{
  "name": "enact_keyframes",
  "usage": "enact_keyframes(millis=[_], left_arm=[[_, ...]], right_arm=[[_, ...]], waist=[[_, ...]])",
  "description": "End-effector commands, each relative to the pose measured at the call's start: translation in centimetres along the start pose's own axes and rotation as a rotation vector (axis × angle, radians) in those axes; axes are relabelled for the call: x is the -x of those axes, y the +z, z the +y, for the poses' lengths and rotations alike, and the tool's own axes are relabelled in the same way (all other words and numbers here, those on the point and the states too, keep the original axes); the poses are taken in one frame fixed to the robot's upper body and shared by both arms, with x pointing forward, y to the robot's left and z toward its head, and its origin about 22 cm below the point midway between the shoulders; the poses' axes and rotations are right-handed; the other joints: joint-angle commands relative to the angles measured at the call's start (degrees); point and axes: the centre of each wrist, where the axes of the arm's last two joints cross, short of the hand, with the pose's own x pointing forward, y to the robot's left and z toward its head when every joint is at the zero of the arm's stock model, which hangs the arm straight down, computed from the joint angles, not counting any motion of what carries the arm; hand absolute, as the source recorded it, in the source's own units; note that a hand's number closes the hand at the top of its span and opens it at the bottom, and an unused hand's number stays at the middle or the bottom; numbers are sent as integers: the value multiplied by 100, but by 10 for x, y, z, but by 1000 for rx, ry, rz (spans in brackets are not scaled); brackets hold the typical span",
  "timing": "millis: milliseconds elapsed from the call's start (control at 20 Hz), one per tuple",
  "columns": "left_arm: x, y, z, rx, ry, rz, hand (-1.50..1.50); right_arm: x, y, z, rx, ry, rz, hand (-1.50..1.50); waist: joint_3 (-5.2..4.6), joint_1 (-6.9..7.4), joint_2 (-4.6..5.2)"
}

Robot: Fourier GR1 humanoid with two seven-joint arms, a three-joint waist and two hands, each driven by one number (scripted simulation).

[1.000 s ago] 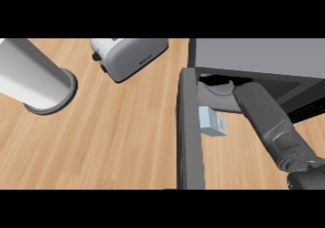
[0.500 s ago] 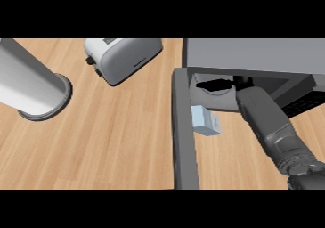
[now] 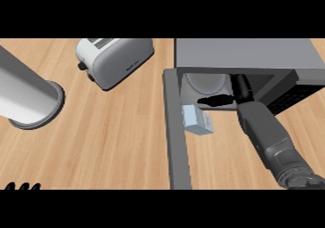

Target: Pick up the milk, place it into the microwave and close the microwave

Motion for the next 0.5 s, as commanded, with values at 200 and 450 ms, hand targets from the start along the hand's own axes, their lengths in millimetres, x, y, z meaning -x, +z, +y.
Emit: enact_keyframes(millis=[200,450], left_arm=[[3,-10,-27,61,-4,36,-150],[11,-37,-52,132,10,51,-150]], right_arm=[[30,53,-4,-36,-102,0,-150],[36,76,-2,-55,-144,32,-150]], waist=[[-12,-213,-103],[-17,-322,-117]])
